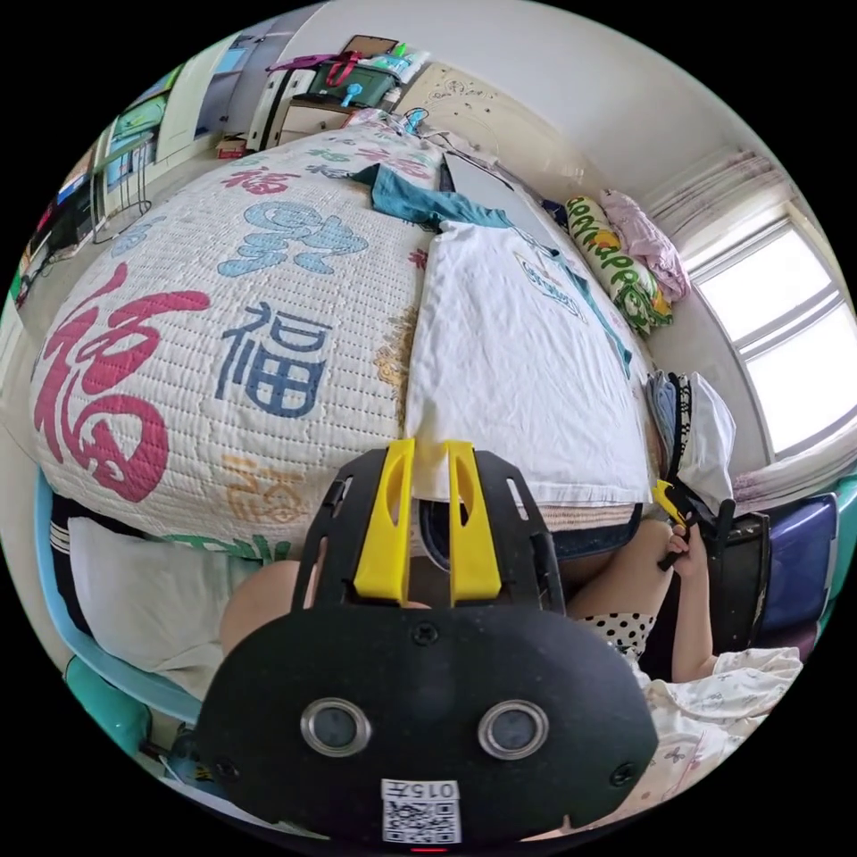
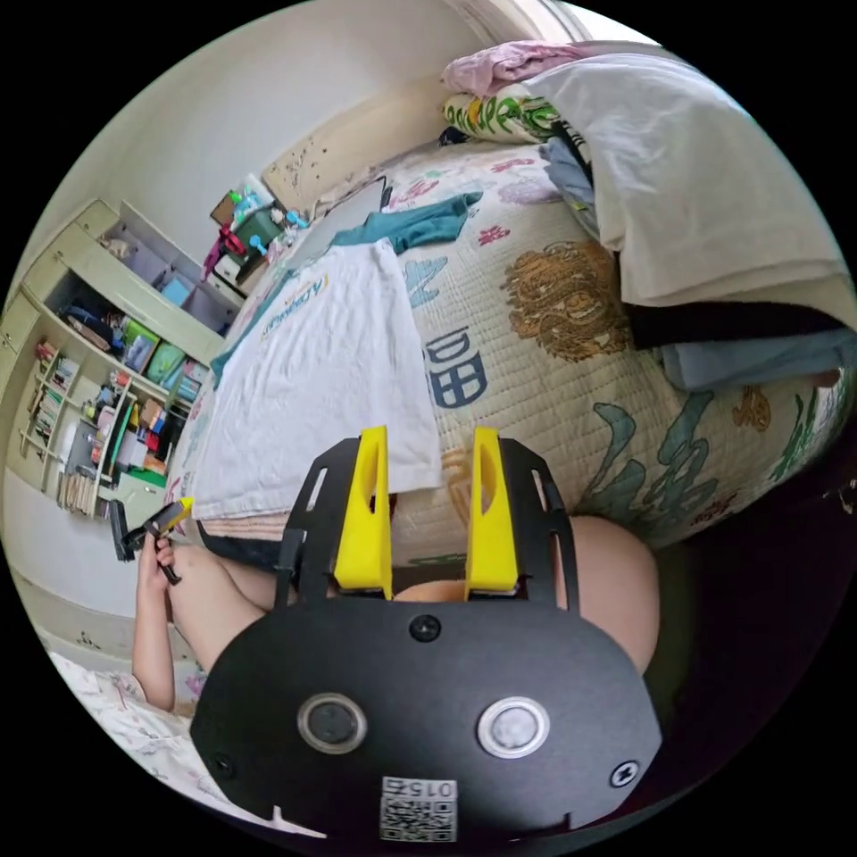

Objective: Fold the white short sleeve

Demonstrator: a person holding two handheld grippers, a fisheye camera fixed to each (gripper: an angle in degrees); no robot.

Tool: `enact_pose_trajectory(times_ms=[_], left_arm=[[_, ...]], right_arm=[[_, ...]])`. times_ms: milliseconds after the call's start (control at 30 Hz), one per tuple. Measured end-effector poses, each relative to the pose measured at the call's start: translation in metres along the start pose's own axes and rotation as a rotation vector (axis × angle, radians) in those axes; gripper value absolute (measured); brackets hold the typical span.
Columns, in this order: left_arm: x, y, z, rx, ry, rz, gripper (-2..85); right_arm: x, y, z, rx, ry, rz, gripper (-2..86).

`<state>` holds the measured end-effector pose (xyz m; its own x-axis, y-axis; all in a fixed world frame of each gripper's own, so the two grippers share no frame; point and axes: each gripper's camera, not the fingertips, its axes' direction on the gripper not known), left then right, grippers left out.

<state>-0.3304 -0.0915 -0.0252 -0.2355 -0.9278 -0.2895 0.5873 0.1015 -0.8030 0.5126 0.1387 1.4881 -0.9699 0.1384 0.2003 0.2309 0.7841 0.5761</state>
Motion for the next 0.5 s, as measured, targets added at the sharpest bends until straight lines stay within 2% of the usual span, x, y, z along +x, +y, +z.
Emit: enact_pose_trajectory(times_ms=[100,133,200,367,500], left_arm=[[-0.004,-0.002,0.004,0.006,0.016,-0.021,5.4],[-0.003,-0.004,0.007,0.004,0.014,-0.020,4.8],[0.003,-0.008,0.014,-0.007,0.001,-0.002,2.8],[-0.010,-0.006,0.012,0.013,0.061,-0.013,-0.2],[-0.016,-0.004,0.017,0.013,0.059,-0.023,-0.7]], right_arm=[[-0.003,-0.040,0.016,-0.050,0.076,-0.047,6.9],[0.001,-0.053,0.023,-0.074,0.067,-0.044,2.8],[0.009,-0.070,0.027,-0.081,0.037,-0.020,0.1],[0.028,-0.109,0.021,-0.018,-0.033,0.017,0.3],[0.024,-0.146,0.048,-0.121,0.009,-0.001,3.2]])
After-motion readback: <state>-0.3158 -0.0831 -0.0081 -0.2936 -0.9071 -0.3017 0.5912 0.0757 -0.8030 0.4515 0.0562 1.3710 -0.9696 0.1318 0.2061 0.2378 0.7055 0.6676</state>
